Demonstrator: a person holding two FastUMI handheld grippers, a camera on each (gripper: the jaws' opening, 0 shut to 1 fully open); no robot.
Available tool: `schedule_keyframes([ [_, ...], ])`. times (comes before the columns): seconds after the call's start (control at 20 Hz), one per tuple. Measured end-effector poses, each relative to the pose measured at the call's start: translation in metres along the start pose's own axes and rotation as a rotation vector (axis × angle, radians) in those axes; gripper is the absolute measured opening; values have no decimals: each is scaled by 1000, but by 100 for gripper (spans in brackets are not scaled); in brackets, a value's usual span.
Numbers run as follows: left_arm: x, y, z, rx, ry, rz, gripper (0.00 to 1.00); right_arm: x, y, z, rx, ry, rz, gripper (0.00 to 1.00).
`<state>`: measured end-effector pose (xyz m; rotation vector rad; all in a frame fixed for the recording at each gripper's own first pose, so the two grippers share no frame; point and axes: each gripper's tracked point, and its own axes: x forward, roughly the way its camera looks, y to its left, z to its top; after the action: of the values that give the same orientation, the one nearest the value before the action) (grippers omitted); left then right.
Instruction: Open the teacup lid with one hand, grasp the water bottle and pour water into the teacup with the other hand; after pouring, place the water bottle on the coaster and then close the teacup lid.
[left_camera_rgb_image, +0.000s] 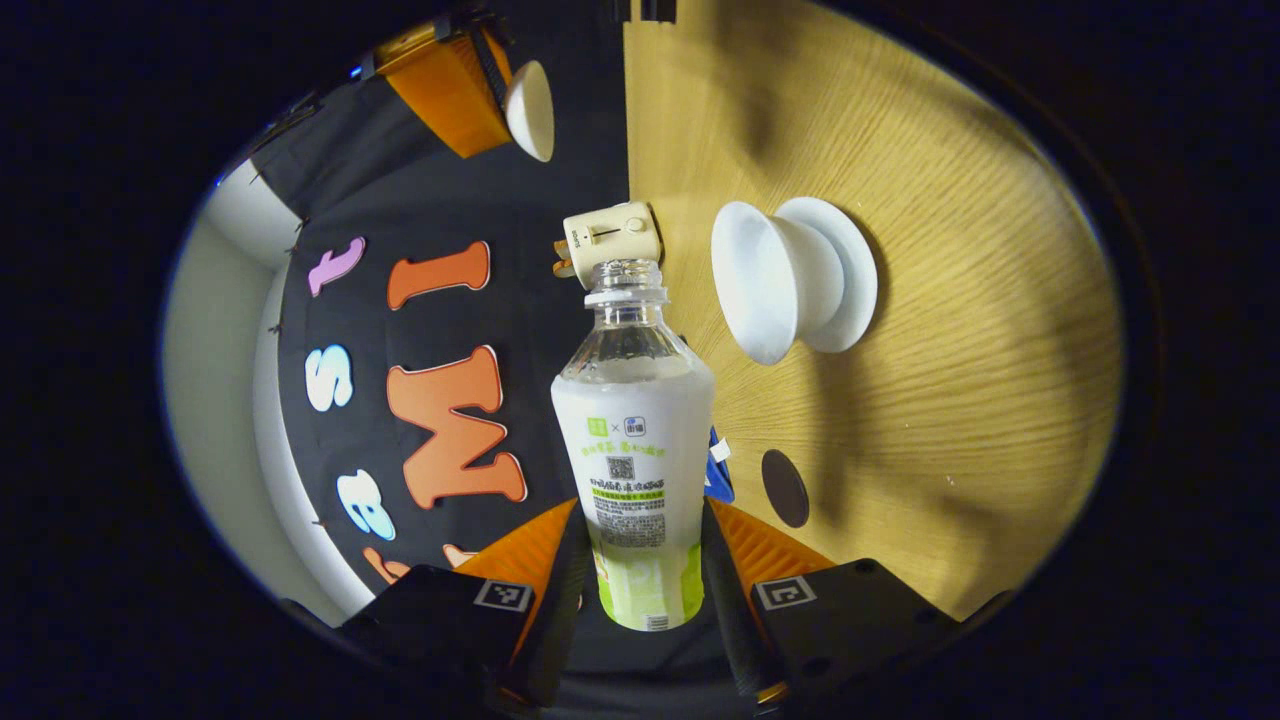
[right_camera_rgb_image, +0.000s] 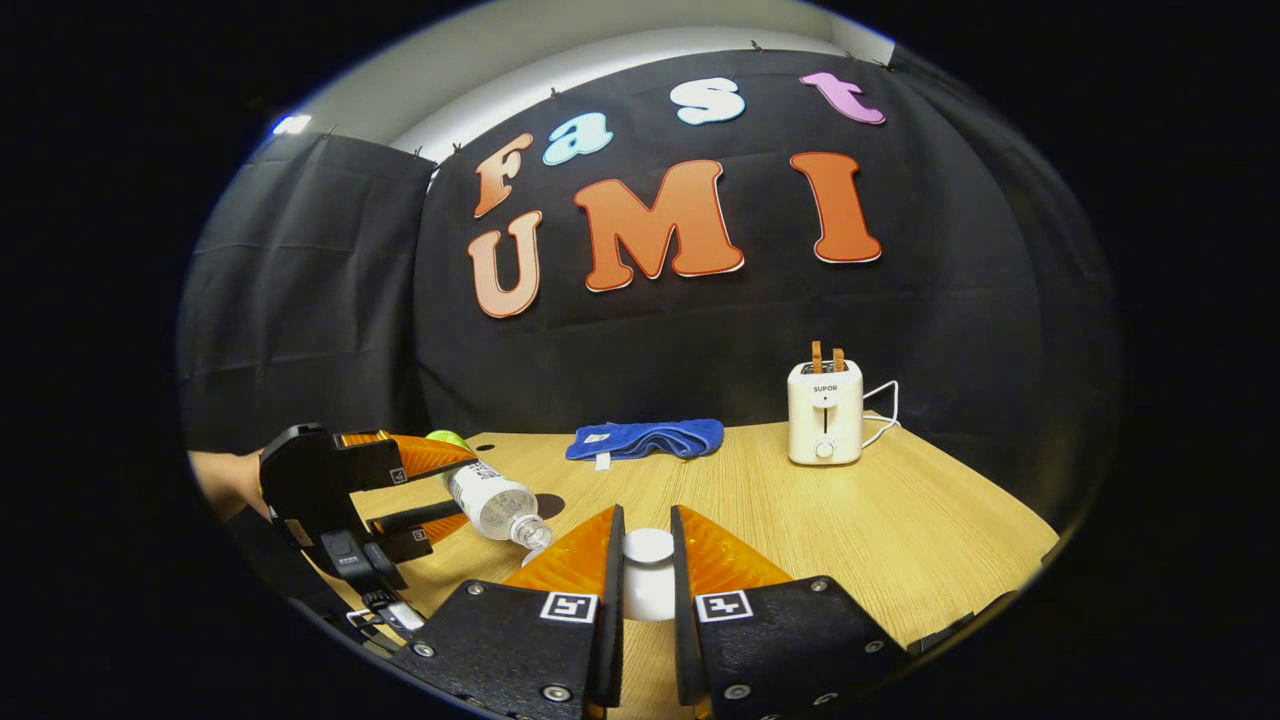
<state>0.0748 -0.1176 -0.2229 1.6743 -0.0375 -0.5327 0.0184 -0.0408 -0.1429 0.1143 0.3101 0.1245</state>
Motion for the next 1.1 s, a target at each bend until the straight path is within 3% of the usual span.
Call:
schedule_keyframes([
  [0.25, 1, 20, -1, -376, -2, 87, 66, 5, -20, -2, 15, 2, -47, 22],
  [0.3, 0, 27, -3, -449, -2, 109, 63, 5, -22, -1, 20, 0, -53, 22],
  [0.55, 7, 59, -9, -819, 10, 125, 66, 6, -35, 0, 22, 0, -77, 22],
  [0.85, 23, 102, -11, -1175, -34, 145, 66, 9, -30, 1, 13, -4, -73, 22],
  [1.1, 48, 108, -32, -1398, -21, 167, 63, 11, -24, 0, 8, -2, -58, 22],
])
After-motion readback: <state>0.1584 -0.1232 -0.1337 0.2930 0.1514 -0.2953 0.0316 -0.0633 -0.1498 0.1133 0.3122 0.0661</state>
